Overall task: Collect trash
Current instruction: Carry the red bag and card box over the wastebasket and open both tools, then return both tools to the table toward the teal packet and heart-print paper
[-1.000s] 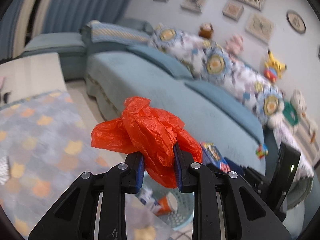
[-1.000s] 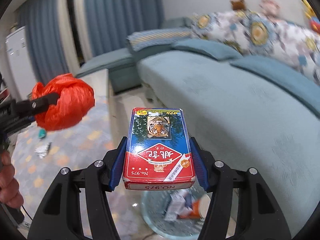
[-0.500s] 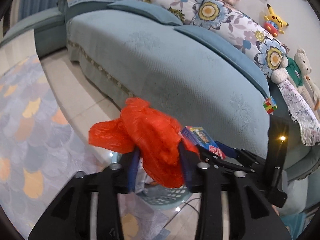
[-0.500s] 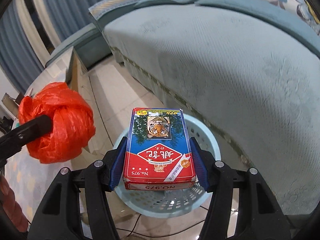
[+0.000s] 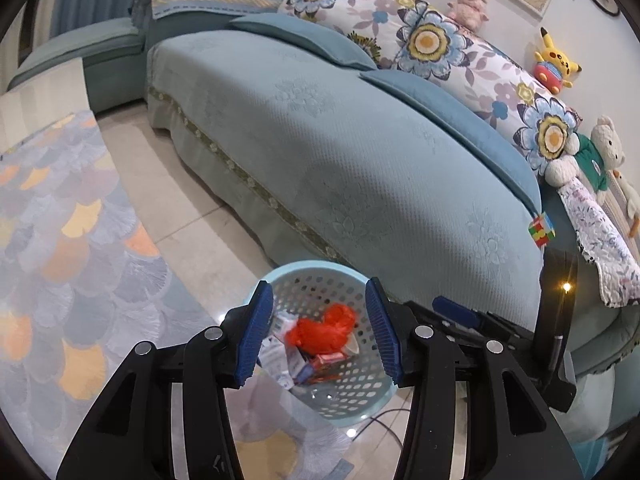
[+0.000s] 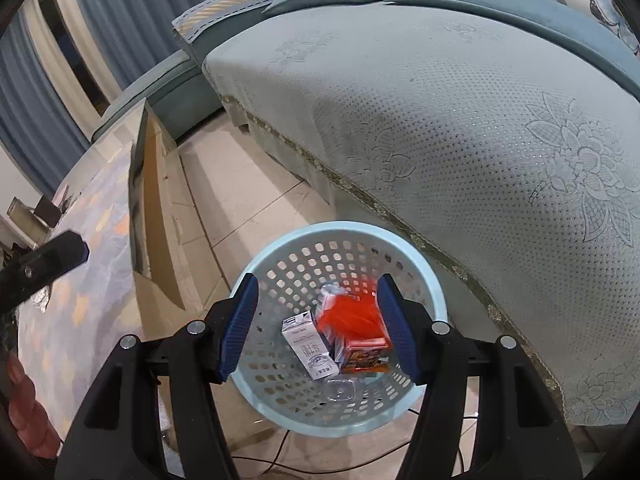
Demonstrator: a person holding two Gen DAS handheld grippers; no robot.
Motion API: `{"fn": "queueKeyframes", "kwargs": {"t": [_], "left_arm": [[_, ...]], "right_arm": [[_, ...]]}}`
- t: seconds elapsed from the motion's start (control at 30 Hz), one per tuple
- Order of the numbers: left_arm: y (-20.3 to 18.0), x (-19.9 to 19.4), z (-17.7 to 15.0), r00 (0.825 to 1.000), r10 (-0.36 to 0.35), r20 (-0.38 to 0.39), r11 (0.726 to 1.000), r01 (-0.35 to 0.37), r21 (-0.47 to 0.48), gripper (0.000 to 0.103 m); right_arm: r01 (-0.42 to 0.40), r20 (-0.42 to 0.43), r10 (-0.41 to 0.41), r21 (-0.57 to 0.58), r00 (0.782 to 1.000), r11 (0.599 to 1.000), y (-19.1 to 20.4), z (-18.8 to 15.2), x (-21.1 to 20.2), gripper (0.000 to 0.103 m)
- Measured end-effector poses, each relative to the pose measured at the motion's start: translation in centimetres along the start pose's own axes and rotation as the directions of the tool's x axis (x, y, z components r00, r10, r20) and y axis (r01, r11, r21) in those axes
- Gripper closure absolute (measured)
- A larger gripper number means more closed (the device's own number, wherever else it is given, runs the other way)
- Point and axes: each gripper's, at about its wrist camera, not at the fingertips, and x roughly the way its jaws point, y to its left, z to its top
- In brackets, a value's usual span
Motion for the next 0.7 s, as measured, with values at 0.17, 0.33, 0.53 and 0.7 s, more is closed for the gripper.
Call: {"fn": "queueKeyframes", "kwargs": {"t": [0.17,0.33,0.53,0.7], "left_arm": [[0.9,-2.2,0.1,0.999,0.015,0.043,1.000,-0.014,-0.011,0.056],[3.3,-5.8,0.7,0.991,0.056,0.125,0.996,-0.046,-0.074,0.047],[7.5,-11.3,1.4,0.964,0.143,0.224,0.981,-0.108,-0.163,0.047],[11.1,-16.2,1.5,0.923,0.242,0.297,0.959,-0.181,-0.219,0.047]], "right_arm": [[-0.049,0.023,0.049,-0.039,0.999,0.998,1.6,-0.3,-1.1,0.045],[-0.130,0.084,0.140,-0.115,0.987,0.985,5.3,0.2,-3.4,0.045],[-0.190,0.121,0.221,-0.229,0.968,0.955,11.7,0.8,-5.4,0.045],[-0.241,0.110,0.287,-0.308,0.952,0.920,18.0,0.6,-5.4,0.045]]}}
